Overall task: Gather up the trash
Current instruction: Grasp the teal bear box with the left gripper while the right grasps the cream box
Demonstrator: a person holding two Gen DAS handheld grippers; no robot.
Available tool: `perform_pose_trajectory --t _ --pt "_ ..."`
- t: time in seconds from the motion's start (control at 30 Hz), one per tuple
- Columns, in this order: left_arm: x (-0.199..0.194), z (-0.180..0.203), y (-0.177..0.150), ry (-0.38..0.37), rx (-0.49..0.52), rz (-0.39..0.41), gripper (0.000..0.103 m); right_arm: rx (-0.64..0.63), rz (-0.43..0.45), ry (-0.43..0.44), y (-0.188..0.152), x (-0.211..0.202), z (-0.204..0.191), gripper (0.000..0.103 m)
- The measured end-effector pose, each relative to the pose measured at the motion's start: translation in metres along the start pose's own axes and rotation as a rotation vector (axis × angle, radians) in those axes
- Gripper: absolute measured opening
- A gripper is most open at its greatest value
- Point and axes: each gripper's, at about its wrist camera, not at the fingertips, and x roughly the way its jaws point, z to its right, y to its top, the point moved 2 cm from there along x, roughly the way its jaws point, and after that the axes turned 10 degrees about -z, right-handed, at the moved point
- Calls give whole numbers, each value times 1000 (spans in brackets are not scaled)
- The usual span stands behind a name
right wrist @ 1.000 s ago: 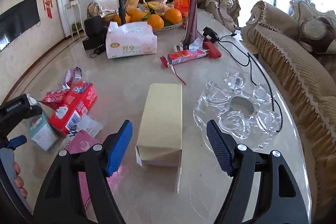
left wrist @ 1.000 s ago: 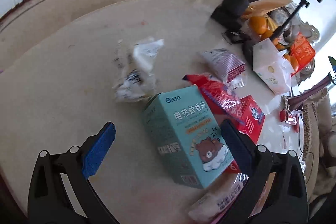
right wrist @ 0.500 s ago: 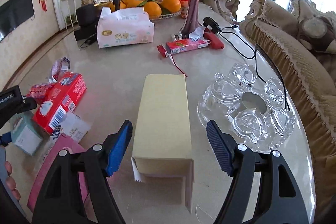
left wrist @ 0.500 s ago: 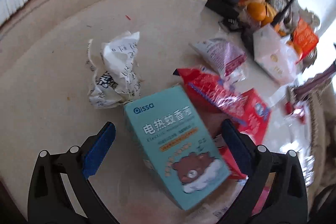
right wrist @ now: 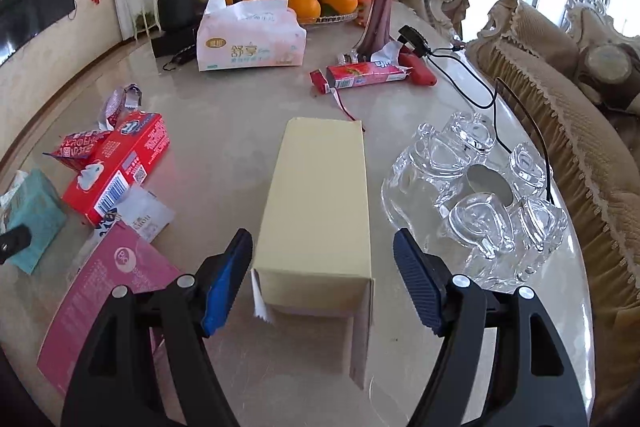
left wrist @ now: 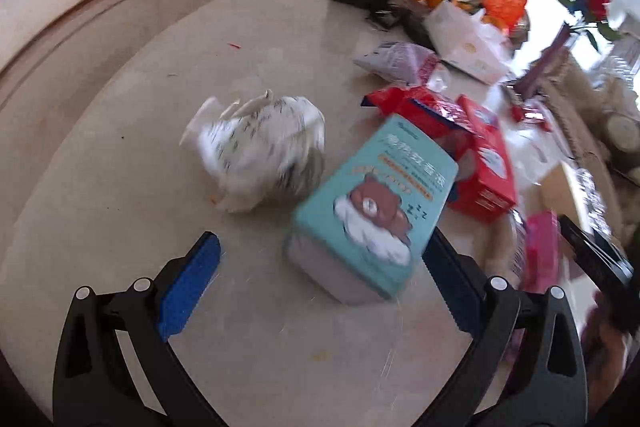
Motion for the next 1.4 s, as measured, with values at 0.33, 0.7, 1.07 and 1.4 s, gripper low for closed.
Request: perform_pose_trajectory --t 0.33,0.7,1.07,1.4 --pt "8 36 12 -259 406 -68 97 33 -18 -8 -5 0 8 69" --pt "14 46 30 -267 568 -48 97 30 -35 25 -2 6 6 69" --pt "27 65 17 -14 572 -57 48 84 -75 72 -7 9 17 45" --pt "-24 44 -44 -146 482 -16 47 119 -20 231 -65 -46 14 45"
